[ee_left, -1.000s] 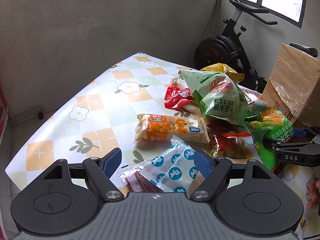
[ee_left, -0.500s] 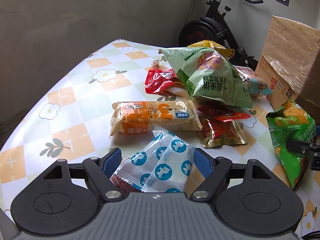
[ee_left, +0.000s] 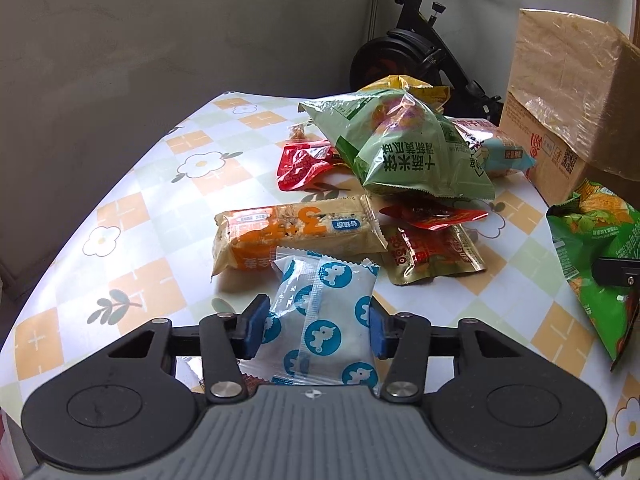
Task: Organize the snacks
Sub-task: 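Grasp the blue-dotted white packet with the left tool while the right holds the green bag, then carry both packets into the cardboard box and open both tools, then move both tools back to the pile, right tool grasping the pale green bag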
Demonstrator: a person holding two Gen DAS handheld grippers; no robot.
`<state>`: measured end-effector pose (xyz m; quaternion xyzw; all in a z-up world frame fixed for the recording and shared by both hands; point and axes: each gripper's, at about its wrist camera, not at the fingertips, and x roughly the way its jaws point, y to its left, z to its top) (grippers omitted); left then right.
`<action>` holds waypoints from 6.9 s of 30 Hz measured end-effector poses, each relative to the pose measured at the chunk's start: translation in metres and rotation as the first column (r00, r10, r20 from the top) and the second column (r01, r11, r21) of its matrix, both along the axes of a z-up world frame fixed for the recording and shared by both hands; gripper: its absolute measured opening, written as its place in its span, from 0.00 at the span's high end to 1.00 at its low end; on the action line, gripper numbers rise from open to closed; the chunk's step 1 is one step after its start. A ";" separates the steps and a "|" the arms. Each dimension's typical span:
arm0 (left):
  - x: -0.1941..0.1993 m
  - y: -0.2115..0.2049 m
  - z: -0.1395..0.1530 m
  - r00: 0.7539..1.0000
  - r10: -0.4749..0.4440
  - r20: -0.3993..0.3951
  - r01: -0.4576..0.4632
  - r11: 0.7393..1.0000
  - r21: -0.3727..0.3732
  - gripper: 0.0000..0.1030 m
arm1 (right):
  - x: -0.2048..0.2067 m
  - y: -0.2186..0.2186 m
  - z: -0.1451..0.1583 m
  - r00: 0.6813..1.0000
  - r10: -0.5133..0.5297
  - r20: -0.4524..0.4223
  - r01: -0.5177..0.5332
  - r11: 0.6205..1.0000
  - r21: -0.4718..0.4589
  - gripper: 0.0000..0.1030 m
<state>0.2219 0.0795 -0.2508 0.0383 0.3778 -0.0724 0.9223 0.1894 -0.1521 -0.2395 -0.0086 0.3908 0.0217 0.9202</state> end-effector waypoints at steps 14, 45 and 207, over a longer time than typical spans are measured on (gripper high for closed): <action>-0.015 -0.021 0.028 0.999 0.018 0.045 -0.016 0.999 -0.040 0.49 | -0.004 -0.008 0.005 0.999 -0.021 0.024 0.020 0.999 0.040 0.28; -0.021 -0.019 0.059 0.995 0.036 0.098 -0.028 0.996 -0.085 0.49 | -0.014 -0.004 0.037 0.997 0.009 0.076 -0.015 0.997 0.070 0.30; -0.010 0.070 0.015 0.896 0.430 -0.107 -0.443 0.878 -0.183 0.24 | 0.205 0.063 0.000 0.967 0.253 -0.041 -0.249 0.965 0.088 0.38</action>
